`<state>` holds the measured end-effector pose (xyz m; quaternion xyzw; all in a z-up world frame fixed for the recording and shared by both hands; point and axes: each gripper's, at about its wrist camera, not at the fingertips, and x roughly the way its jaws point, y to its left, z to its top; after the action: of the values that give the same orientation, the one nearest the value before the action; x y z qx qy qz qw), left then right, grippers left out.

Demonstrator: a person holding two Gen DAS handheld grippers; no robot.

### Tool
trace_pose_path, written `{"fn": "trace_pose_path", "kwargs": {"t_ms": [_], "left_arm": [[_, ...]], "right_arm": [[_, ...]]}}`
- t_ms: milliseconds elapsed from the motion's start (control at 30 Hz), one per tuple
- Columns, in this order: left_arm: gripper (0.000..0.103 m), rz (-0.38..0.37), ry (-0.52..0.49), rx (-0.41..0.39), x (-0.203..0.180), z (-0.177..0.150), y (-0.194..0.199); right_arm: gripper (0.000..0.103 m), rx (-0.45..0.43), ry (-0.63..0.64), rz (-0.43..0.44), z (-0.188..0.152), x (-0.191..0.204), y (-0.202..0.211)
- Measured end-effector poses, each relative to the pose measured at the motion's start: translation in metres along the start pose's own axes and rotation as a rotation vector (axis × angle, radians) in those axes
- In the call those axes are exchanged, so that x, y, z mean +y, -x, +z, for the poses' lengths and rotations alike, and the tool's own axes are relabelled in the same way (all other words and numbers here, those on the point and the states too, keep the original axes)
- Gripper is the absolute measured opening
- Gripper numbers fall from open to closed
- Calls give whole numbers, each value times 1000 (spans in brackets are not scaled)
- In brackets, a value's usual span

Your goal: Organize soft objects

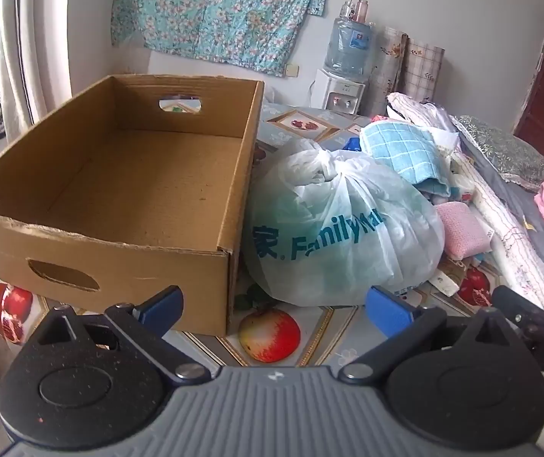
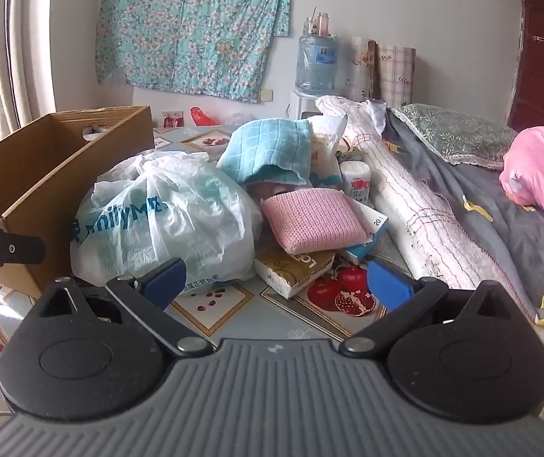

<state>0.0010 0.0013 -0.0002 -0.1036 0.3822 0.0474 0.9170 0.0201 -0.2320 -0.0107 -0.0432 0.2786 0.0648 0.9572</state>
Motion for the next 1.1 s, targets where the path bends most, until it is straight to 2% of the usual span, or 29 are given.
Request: {"fn": "trace_pose_path", "kwargs": {"t_ms": [67,100,300,367,1100], "left_arm": [[103,-8,9,5,4,2,-2],[103,15,-28,-45,0,-3,2],[103,15,-18,-42,3,0,12],[103,20,-11,-31,0,0,4],[103,34,-11,-10,-1,0,-1]], "right_arm": [[102,15,-19,18,1,-1,-1],[102,12,-10,31,3,-1,-1],[102,28,31,38,8,5,-10],[102,11,41,37,7,8,-2],[102,34,45,60,11,11,-9]]}}
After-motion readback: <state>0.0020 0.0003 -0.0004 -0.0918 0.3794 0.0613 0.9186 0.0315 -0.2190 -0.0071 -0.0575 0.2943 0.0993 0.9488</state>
